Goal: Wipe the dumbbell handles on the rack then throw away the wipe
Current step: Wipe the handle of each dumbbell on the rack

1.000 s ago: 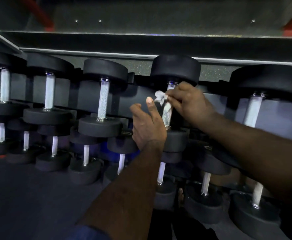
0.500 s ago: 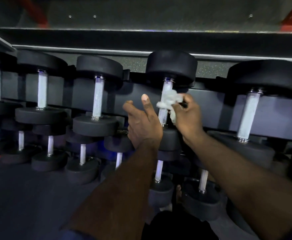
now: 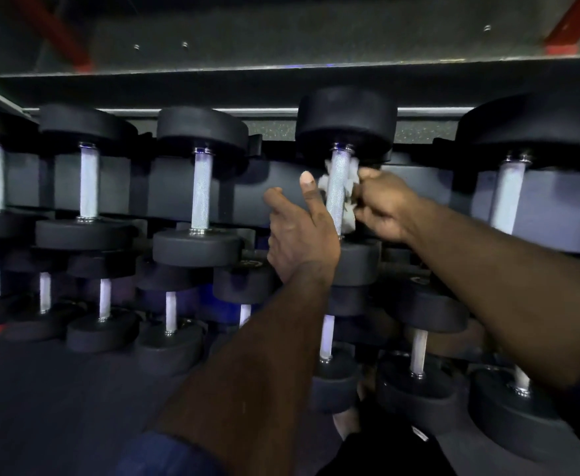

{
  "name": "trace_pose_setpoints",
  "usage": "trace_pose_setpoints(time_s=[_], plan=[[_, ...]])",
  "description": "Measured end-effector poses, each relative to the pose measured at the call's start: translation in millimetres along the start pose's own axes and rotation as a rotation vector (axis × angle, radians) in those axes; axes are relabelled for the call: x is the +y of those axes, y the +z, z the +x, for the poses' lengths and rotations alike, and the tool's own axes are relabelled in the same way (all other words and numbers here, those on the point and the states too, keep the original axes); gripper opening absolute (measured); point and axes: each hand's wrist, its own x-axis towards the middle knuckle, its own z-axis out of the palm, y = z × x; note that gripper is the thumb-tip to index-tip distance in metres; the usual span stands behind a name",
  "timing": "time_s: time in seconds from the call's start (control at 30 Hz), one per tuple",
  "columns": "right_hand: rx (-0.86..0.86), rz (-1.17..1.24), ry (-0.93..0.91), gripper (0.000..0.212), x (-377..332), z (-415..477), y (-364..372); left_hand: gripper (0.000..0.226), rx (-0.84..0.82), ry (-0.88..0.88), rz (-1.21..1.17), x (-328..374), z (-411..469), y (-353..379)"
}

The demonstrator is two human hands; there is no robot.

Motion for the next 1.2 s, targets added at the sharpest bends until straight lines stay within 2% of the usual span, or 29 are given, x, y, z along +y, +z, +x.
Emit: trace_pose_setpoints(time_s=[0.1,0.13,0.2,0.27,0.33,0.37,0.47,0.53,0.57,0.63,0.7,0.77,0.87,0.93,1.03,1.07,1.13,1.2], plan=[[-0.089,-0.406,0.075,0.020,23,-21,-4,0.066,-0.007,0.008,-0.001,-1,-2,-1],[-0.041,-0.434,0.055,0.024,22,-19,-4,0.066,-0.008,0.011,0.000,0,-1,-1],[0.129,-0.284,-0.032,0.021,11,-7,-4,0.066,-0.010,0.007,0.005,-1,0,0],[0.389,-0.090,-0.223,0.008,-1,10,1,0.065,-0.016,0.008,-0.007,-3,1,-1],[0.645,-0.260,-0.518,0.009,-1,15,7,0.064,-0.025,0.012,-0.021,-4,3,-1],[0.703,-0.365,-0.663,0.008,4,14,11,0.064,-0.034,0.013,-0.018,-5,4,-2],[0.704,-0.649,-1.092,0.009,9,8,21,0.064,-0.030,0.023,-0.023,-5,5,0],[0.598,-1.058,-1.312,0.012,7,19,19,0.063,-0.032,0.022,-0.012,-5,5,0],[0.506,-1.253,-1.339,0.014,6,25,19,0.063,-0.037,0.021,-0.017,-5,4,-1],[0.346,-1.507,-1.251,0.021,5,32,22,0.064,-0.047,0.017,-0.030,-5,3,-2],[0.323,-1.545,-1.203,0.027,4,30,24,0.063,-0.054,0.019,-0.033,-4,3,-2],[0.391,-1.374,-1.243,0.021,5,22,21,0.059,-0.058,0.025,-0.024,-3,2,-2],[0.602,-0.908,-1.213,0.016,13,9,18,0.060,-0.056,0.030,-0.028,-3,2,0],[0.649,-0.613,-1.032,0.019,16,4,24,0.061,-0.063,0.019,-0.029,-5,4,0],[0.748,-0.318,-0.745,0.014,17,7,24,0.061,-0.049,0.022,-0.044,-4,5,-1],[0.775,-0.119,-0.631,0.011,17,10,22,0.060,-0.050,0.029,-0.042,-5,5,-1],[0.574,0.316,-0.357,0.007,17,14,17,0.058,-0.050,0.034,-0.035,-6,5,0],[0.330,0.508,-0.187,0.011,11,18,16,0.058,-0.050,0.039,-0.029,-5,6,1]])
